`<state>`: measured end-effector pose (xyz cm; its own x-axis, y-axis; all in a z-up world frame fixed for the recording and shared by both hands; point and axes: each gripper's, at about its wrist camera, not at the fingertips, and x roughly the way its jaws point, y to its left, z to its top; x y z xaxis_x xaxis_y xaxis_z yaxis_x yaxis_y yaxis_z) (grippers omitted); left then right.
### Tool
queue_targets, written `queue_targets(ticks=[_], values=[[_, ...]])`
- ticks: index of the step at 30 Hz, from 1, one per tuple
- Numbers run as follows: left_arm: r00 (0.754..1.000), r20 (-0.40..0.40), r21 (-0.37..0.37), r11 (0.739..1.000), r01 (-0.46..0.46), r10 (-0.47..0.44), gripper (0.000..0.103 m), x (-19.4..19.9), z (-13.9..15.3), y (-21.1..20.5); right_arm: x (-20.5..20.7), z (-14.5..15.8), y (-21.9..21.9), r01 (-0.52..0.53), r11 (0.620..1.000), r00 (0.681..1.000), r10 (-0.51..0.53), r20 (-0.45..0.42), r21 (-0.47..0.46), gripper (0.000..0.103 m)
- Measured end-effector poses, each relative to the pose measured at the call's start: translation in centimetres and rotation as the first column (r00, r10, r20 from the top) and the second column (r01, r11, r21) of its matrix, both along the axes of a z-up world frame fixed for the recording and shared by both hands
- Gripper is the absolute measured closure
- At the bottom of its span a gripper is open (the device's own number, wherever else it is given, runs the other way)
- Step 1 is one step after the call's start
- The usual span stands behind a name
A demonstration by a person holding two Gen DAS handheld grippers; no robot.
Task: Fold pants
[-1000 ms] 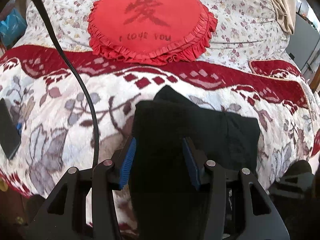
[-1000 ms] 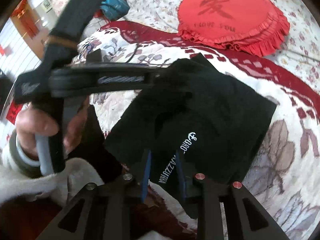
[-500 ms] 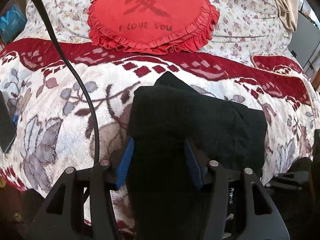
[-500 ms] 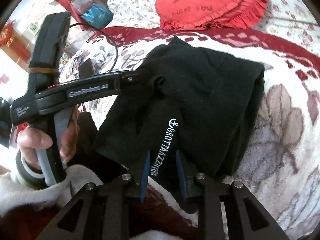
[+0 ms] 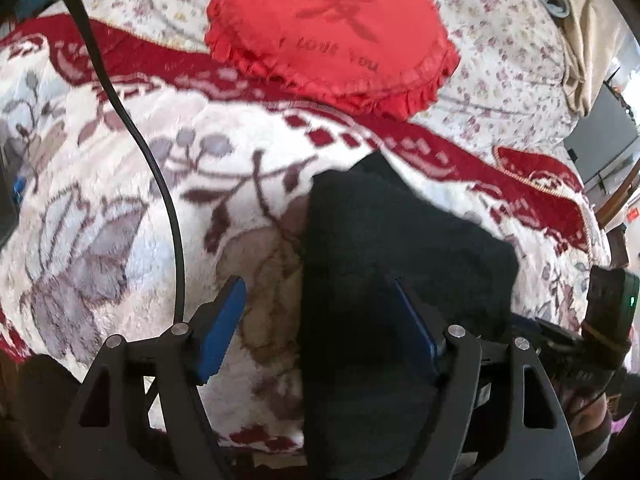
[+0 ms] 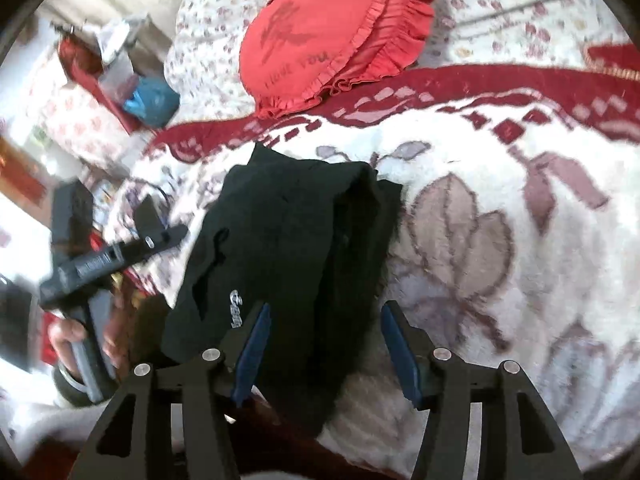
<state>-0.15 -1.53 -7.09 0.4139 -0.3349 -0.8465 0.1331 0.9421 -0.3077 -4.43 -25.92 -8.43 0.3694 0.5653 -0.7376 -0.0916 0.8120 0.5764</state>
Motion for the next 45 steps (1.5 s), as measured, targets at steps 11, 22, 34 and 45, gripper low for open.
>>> queue_targets(ticks=[11,22,34,45], values=[[0.996,-0.056,-0.085,0.994,0.071,-0.076,0.018,0.6,-2.6,-1.7,1.9,-0.9,1.5,-0.042,0.999,0.999,0.041,0.036,0.028,0.039],[0.994,-0.045,-0.060,0.993,0.098,-0.101,0.002,1.0,-3.2,-2.9,2.2,-1.3,1.6,-0.043,0.996,0.997,0.038,0.066,0.078,0.029],[0.995,-0.036,-0.055,0.994,0.092,-0.094,0.008,0.8,-3.3,-3.2,2.3,-1.3,1.7,-0.044,0.994,0.997,0.037,0.067,0.099,0.058],[0.989,0.099,-0.072,0.991,0.115,-0.108,0.071,0.7,2.4,-1.8,5.3,3.9,3.1,-0.098,0.987,0.980,0.074,0.185,0.128,0.071]])
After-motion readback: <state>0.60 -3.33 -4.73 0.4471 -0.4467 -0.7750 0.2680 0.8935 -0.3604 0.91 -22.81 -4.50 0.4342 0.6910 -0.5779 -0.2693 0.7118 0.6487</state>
